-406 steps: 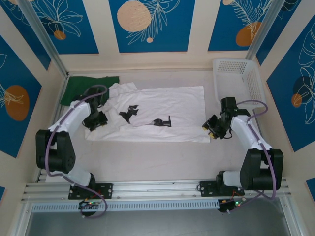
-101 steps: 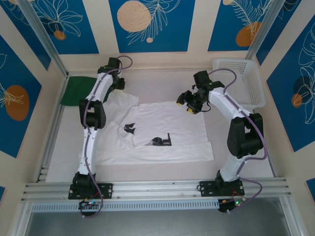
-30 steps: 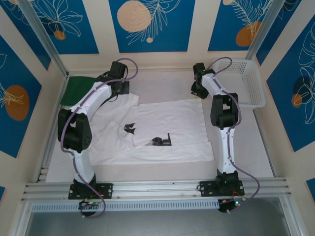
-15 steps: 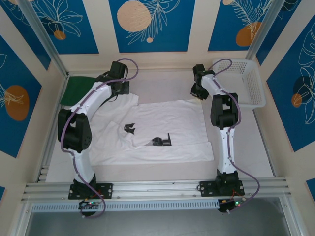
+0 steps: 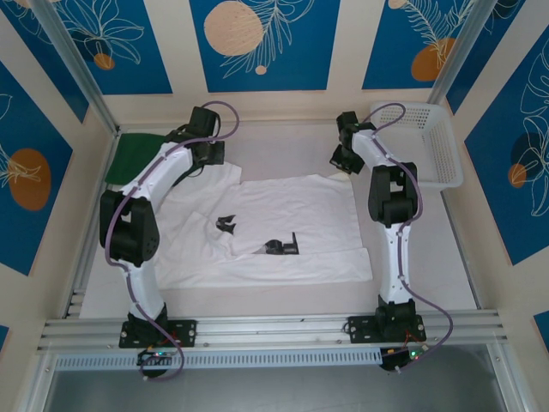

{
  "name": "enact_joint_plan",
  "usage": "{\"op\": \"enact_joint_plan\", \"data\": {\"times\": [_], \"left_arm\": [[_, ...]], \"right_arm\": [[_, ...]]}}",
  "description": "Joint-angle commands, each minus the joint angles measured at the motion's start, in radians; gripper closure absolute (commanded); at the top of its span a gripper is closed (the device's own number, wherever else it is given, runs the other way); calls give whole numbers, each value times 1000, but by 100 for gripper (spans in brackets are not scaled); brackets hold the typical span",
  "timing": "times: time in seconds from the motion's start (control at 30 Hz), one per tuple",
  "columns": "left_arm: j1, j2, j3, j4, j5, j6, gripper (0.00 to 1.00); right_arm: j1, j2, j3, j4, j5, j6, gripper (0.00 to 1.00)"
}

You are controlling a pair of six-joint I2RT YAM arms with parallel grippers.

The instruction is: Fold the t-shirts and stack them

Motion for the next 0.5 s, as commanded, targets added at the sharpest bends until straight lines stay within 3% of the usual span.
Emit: {"op": "enact_joint_plan", "data": {"times": [0.0, 0.27, 0.47], "left_arm": [[20, -56, -16, -3, 47, 33, 100], [33, -104, -65, 0, 64, 36, 100], [44, -145, -86, -33, 131, 81, 100]], "right_arm": [[11, -108, -47, 20, -28, -5, 100], [12, -156, -93, 32, -23, -5, 100], [16, -283, -231, 65, -29, -24, 100]]}}
